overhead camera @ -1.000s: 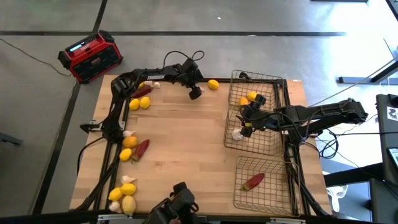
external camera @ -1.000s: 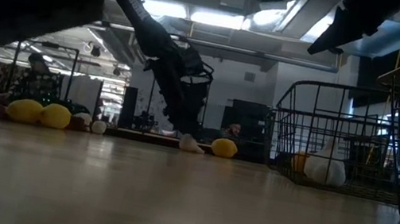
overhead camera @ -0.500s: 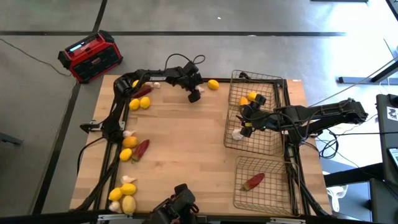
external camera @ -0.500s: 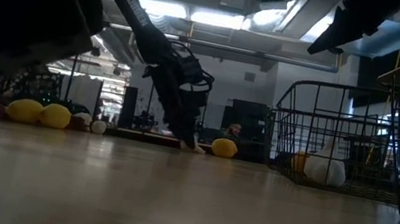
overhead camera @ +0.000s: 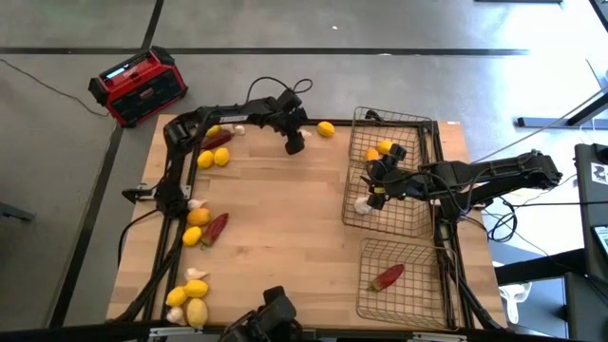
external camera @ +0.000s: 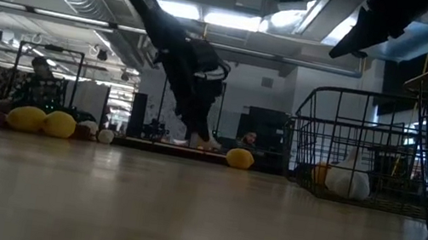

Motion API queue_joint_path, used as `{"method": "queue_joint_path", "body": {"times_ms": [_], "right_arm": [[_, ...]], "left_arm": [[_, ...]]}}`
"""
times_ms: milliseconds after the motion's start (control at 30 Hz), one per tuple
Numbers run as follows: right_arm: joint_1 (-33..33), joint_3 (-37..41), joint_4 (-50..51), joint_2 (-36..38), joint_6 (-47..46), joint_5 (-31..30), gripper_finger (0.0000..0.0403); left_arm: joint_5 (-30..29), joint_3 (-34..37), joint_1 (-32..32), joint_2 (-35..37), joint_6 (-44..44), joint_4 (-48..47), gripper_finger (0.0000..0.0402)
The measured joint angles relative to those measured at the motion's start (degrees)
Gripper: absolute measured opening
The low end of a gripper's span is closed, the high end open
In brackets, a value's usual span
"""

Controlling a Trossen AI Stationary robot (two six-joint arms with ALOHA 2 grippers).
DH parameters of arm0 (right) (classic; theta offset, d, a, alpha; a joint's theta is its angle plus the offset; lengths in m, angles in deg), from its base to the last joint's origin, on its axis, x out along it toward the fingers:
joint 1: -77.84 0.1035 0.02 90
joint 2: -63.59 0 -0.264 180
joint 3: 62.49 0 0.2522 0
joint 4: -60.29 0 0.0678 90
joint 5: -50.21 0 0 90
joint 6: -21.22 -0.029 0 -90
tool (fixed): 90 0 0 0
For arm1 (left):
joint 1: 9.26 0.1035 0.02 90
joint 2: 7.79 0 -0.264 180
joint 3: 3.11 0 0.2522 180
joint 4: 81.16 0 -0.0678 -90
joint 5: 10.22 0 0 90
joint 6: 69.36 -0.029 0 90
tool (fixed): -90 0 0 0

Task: Sort produce into baskets
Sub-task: Put the white garlic into the middle wire basket

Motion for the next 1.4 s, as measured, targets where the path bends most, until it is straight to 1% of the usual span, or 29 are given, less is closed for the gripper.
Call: {"method": "queue_joint_path", "body": {"times_ms": [133, 300, 400, 567, 700, 767, 867, 1000, 1067, 1200, 1333, 1400], "right_arm": [[0.00, 0.48, -1.29, 0.00, 0.05, -0.02, 0.0216], [0.00, 2.81, -4.42, 0.00, 0.65, 0.00, 0.0216], [0.00, 4.18, -5.63, 0.00, 0.68, 1.33, 0.0216], [0.00, 5.75, -9.72, 0.00, 1.08, 1.55, 0.0216], [0.00, 7.16, -14.23, 0.00, 3.61, 1.60, 0.0216], [0.00, 7.68, -16.29, 0.00, 4.68, 2.83, 0.0216], [0.00, 8.07, -18.92, 0.00, 5.40, 6.21, 0.0216], [0.00, 8.13, -20.76, 0.00, 6.65, 7.61, 0.0216], [0.00, 8.13, -22.01, 0.00, 6.77, 7.82, 0.0216], [0.00, 8.13, -24.13, 0.00, 8.05, 10.66, 0.0216], [0.00, 8.13, -26.17, 0.00, 8.18, 12.69, 0.0216], [0.00, 8.13, -26.12, 0.00, 8.17, 12.76, 0.0216]], "left_arm": [[-0.04, 0.00, -2.27, 4.44, 0.18, -1.10, 0.0158], [0.02, 0.00, -6.22, 9.50, 0.19, -1.07, 0.0161], [0.03, 0.00, -8.82, 12.63, 0.04, -0.54, 0.0161], [0.09, -0.01, -13.55, 15.97, -0.41, -0.13, 0.0159], [0.11, -0.02, -17.53, 16.74, -0.61, 1.05, 0.0161], [0.09, 0.02, -19.41, 16.74, -0.59, 2.23, 0.0161], [0.14, 2.17, -21.98, 16.74, -0.38, 8.29, 0.0161], [0.69, 5.17, -24.75, 16.74, -0.28, 14.35, 0.0162], [1.05, 6.58, -25.91, 16.74, -0.07, 17.65, 0.0162], [1.06, 8.35, -27.54, 16.65, 0.81, 22.42, 0.0162], [1.07, 8.33, -28.05, 16.72, 1.09, 23.92, 0.0162], [1.05, 8.33, -28.15, 16.70, 1.16, 24.02, 0.0162]]}}
